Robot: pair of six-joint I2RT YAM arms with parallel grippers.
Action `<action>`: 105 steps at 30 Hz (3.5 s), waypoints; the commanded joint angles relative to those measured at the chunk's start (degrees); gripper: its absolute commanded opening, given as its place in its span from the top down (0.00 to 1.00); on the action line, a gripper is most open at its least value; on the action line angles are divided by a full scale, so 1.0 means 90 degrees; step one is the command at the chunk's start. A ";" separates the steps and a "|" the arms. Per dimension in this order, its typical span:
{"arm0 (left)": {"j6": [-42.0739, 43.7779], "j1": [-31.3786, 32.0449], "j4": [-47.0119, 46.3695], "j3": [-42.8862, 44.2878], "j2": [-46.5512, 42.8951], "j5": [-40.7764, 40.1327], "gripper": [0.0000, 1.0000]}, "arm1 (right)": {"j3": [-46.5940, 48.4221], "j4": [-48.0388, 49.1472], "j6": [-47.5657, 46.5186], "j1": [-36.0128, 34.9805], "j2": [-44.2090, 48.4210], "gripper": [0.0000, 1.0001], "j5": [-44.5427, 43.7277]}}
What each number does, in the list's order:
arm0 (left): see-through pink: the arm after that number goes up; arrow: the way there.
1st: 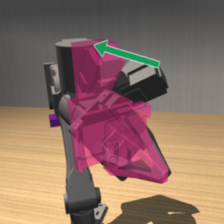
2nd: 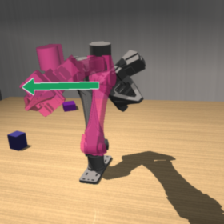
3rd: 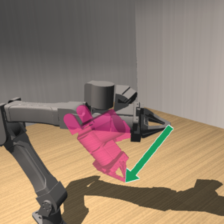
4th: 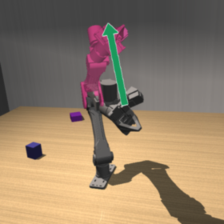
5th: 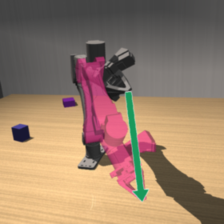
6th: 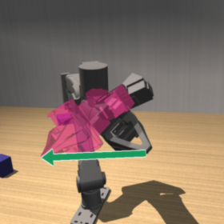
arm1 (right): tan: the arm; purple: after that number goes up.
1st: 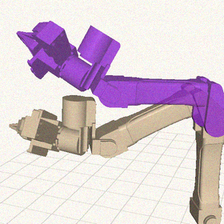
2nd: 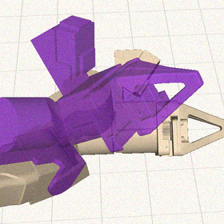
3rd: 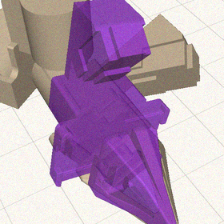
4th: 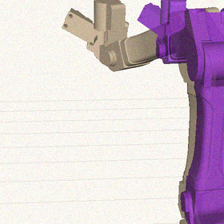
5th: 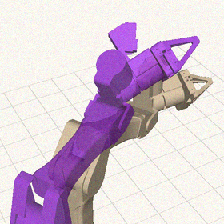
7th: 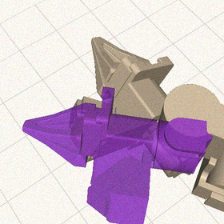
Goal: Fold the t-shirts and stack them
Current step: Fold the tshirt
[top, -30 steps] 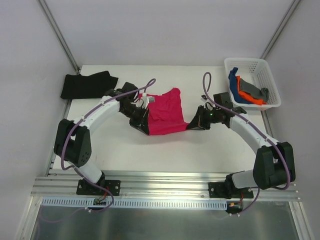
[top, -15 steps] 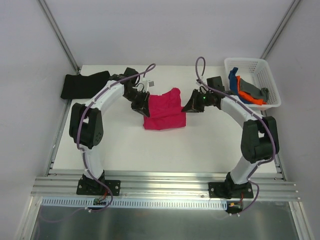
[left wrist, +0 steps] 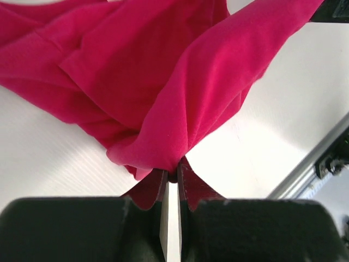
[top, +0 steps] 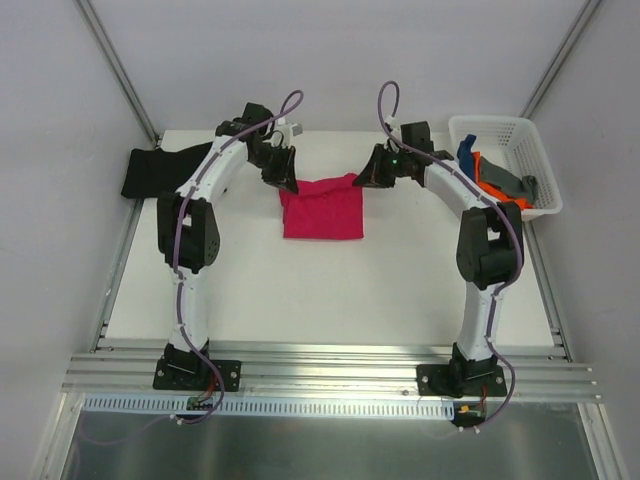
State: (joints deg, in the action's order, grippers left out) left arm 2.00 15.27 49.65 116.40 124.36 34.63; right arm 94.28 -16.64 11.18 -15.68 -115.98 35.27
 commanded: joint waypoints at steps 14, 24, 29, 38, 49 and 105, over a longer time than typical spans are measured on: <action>-0.0212 -0.0066 -0.0477 0.0945 0.0344 -0.1543 0.12 | 0.0805 0.0033 -0.0452 -0.0162 -0.0064 0.10 -0.0707; -0.0320 0.0218 -0.0497 0.0514 -0.0214 -0.1026 0.18 | -0.0290 0.0550 0.0290 -0.0561 0.0368 0.14 -0.0325; -0.0349 0.0208 -0.0497 0.0719 0.0371 -0.0811 0.23 | -0.0037 0.0726 0.0525 -0.0767 -0.0198 0.14 -0.0188; -0.0476 0.0023 -0.0672 0.2105 0.1817 -0.0313 0.29 | 0.0169 0.0775 0.0565 -0.0894 -0.1048 0.16 0.0056; -0.0740 -0.0065 -0.1317 0.3316 0.2803 -0.0859 0.29 | 0.0032 0.0560 0.0262 -0.1001 -0.1166 0.16 0.0085; -0.2058 -0.0095 -0.1571 -0.1018 0.0676 0.1171 0.28 | 0.2405 0.1410 0.1453 0.0150 -0.2630 0.15 0.0134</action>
State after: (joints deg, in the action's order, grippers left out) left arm -14.92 14.55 34.79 110.10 134.91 44.03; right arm 112.99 -5.67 23.55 -16.27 -139.92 37.43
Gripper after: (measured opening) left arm 0.720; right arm 0.849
